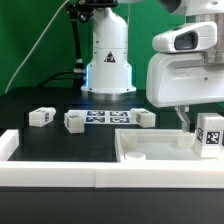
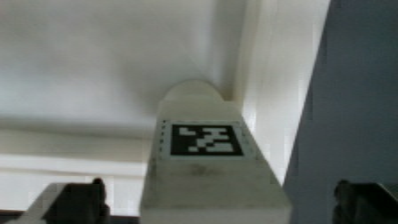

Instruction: Assemble one leg

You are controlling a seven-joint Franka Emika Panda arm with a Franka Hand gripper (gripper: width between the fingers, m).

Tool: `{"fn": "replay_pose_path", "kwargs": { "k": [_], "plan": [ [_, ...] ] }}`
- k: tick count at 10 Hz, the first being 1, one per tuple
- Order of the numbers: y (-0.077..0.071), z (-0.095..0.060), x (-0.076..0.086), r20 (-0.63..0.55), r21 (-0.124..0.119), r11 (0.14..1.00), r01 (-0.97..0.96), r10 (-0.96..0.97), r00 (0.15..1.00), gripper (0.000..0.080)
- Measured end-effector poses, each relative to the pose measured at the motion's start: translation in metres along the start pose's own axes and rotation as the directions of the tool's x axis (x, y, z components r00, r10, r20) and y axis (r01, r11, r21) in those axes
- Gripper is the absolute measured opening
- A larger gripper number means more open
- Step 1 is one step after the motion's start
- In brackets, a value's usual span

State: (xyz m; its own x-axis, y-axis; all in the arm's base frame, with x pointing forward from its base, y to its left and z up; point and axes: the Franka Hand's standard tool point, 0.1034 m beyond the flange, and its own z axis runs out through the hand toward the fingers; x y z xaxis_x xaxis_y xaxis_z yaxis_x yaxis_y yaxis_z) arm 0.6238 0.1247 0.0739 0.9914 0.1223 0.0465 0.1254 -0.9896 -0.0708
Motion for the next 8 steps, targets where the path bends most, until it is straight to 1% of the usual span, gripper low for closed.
{"fn": "replay_pose_path", "kwargs": {
  "k": [1, 2, 3, 5, 6, 7, 8],
  "plan": [
    [0.0, 0.0, 0.0, 0.0, 0.0, 1.0, 0.0, 0.0, 1.0, 0.0327],
    [0.001, 0.0, 0.0001, 0.0, -0.001, 1.0, -0.001, 0.001, 1.0, 0.0327],
    [0.0033, 0.0, 0.0001, 0.0, -0.003, 1.0, -0.005, 0.005, 1.0, 0.0295],
    [0.0044, -0.0002, 0.0003, -0.002, -0.002, 1.0, -0.024, 0.024, 1.0, 0.0295],
    [0.0048, -0.0005, 0.0, -0.006, 0.004, 0.994, -0.107, 0.107, 0.994, 0.0294],
    [0.0059, 0.0004, -0.0003, -0.013, 0.01, 0.965, -0.261, 0.261, 0.965, 0.0294],
    [0.0059, 0.0015, -0.0012, -0.021, 0.013, 0.927, -0.374, 0.374, 0.927, 0.0294]
  ]
}}
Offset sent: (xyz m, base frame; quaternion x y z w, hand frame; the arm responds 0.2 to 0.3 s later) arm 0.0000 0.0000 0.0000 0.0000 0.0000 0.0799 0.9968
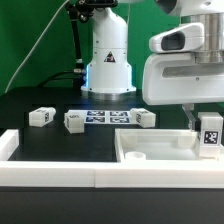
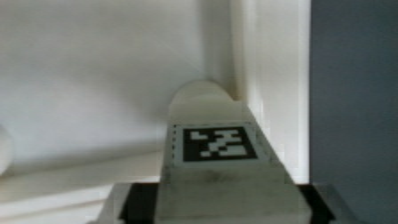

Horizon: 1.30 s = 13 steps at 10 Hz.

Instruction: Assemble one leg

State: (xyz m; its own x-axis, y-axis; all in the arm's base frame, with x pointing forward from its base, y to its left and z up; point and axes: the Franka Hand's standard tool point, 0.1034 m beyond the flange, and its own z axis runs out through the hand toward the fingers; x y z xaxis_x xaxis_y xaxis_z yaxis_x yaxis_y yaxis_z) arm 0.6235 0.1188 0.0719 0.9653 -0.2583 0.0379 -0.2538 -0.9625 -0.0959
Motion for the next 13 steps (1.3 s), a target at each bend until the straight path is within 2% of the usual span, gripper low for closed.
{"fn": "replay_pose_path", "kwargs": {
  "k": [1, 2, 5, 7, 11, 12, 13],
  "plan": [
    [0.001, 0.0005, -0.0011, -0.016, 0.017, 0.991, -0.133, 0.133, 0.991, 0.0294],
    [0.0015, 0.0009, -0.0019, -0.021, 0.043, 0.962, -0.27, 0.271, 0.962, 0.0294],
    [-0.0008, 0.0022, -0.0036, -0.031, 0.078, 0.798, -0.597, 0.601, 0.799, 0.0294],
    [-0.0029, 0.0023, -0.0051, -0.017, 0.082, 0.601, -0.795, 0.799, 0.602, 0.0294],
    [-0.0026, 0.003, -0.0048, 0.038, 0.092, 0.332, -0.939, 0.941, 0.337, 0.0294],
    [-0.0031, 0.003, -0.0051, 0.048, 0.091, 0.296, -0.951, 0.952, 0.301, 0.0294],
    [-0.0033, 0.0033, -0.0053, 0.07, 0.087, 0.201, -0.976, 0.976, 0.207, 0.0294]
  ]
}}
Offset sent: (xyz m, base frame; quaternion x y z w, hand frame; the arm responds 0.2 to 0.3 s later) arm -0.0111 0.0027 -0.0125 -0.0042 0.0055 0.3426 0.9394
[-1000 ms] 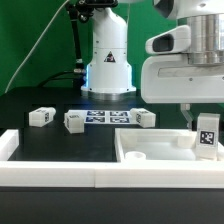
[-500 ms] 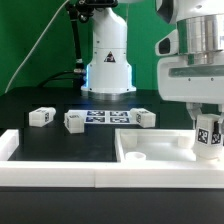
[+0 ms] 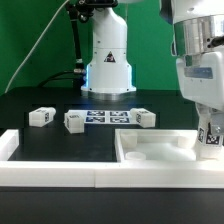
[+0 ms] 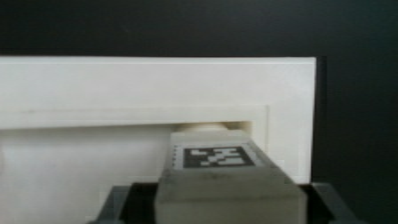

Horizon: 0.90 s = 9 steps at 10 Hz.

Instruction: Assemble one leg

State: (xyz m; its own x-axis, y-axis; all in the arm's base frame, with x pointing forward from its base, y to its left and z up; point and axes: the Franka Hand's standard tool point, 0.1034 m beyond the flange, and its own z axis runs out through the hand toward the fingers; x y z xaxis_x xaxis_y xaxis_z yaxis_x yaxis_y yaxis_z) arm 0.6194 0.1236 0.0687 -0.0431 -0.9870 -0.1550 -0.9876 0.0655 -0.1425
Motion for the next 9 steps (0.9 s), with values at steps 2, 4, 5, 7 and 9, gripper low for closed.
{"fn": "replay_pose_path", "kwargs": {
  "k": [2, 4, 5, 7, 9],
  "plan": [
    [0.001, 0.001, -0.002, 0.015, -0.001, 0.995, -0.101, 0.101, 0.995, 0.0294],
    [0.001, 0.001, -0.002, 0.015, 0.0, 1.0, -0.01, 0.01, 1.0, 0.0574],
    [0.001, 0.001, -0.002, 0.015, 0.0, 1.0, 0.029, -0.029, 0.999, 0.0626],
    [0.003, 0.0, -0.006, 0.022, -0.031, 0.949, 0.314, -0.314, 0.949, 0.0646],
    [0.002, -0.002, -0.01, 0.037, -0.061, 0.829, 0.556, -0.555, 0.831, 0.0649]
  ]
}}
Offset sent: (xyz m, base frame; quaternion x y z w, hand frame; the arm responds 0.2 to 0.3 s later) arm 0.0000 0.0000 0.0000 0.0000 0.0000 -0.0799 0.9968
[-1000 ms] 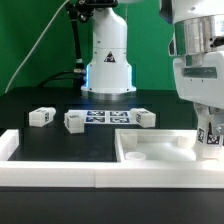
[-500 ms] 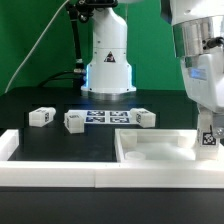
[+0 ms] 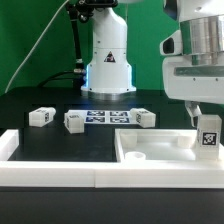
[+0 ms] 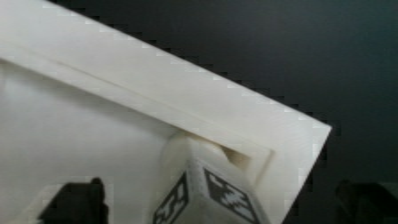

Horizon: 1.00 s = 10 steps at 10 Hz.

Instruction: Assemble one leg

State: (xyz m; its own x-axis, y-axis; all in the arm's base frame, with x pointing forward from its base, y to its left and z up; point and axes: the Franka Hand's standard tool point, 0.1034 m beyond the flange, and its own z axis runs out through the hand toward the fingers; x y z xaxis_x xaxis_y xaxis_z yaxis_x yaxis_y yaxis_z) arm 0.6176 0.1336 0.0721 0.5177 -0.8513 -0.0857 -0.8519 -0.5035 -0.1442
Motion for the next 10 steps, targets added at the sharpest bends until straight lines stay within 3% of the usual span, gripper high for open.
{"fn": "replay_pose_path", "kwargs": {
  "k": [2, 5, 8, 10],
  "plan": [
    [0.0, -0.003, 0.004, 0.01, -0.038, 0.953, 0.3, -0.3, 0.954, 0.0649],
    [0.001, -0.007, 0.012, 0.015, -0.071, 0.795, 0.603, -0.603, 0.797, 0.0649],
    [0.001, -0.007, 0.013, 0.028, -0.071, 0.665, 0.744, -0.744, 0.668, 0.0649],
    [0.001, -0.007, 0.013, 0.027, -0.071, 0.675, 0.735, -0.735, 0.678, 0.0645]
  ]
}}
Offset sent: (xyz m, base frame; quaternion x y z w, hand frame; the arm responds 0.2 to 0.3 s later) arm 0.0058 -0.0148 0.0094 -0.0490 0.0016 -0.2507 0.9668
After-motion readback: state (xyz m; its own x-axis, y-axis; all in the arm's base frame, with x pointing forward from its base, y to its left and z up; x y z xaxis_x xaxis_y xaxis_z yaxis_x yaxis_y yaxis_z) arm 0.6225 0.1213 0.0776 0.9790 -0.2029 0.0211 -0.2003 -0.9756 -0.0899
